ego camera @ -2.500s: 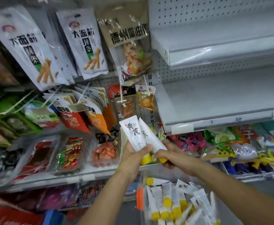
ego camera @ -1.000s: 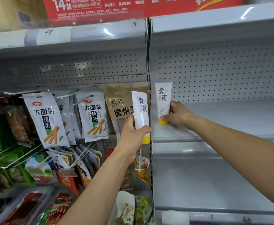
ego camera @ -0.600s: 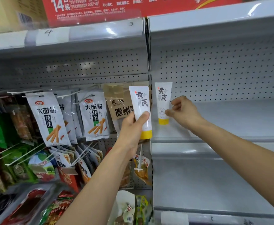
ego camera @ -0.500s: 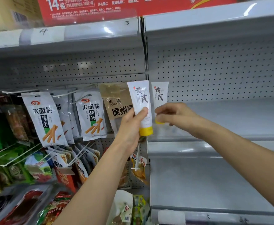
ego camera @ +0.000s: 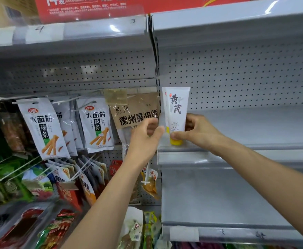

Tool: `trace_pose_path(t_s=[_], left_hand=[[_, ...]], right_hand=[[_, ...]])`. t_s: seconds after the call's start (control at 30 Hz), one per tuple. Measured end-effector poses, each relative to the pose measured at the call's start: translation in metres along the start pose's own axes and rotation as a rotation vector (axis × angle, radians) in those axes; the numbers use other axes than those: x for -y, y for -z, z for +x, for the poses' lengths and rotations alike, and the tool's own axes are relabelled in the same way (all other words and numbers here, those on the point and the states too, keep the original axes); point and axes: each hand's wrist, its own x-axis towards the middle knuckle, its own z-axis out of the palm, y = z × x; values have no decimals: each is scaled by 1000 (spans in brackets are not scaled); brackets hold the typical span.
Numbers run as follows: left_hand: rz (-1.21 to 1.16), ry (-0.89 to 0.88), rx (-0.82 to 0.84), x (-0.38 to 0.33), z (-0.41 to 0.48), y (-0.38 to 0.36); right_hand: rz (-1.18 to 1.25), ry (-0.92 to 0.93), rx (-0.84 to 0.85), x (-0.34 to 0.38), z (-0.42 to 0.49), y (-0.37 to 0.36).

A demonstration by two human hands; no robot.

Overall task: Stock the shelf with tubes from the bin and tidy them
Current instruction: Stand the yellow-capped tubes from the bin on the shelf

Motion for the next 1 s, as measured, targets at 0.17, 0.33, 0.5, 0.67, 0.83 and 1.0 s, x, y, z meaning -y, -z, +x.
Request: trace_pose_path(t_s=[0.17,0.33,0.5,0.67,0.83,1.0], left_hand=[[131,9,-29,22,-13,8],[93,56,-27,35,-23,12],[147,86,-46,36,-29,12],[246,86,-64,37,-37,10],[293,94,-97,36,-54,0],[352,68,-115,38,-88,-7]], right_hand=[[-69,-5,-16,-5,4,-7],[-125,-2,-10,-3,8,-9],[-164,0,-1,-2,9,-9],[-299,-18,-28,-2,3,-3],[-486,70,-172,-2,-21,11],[-483,340,-303,-16,-67,9]])
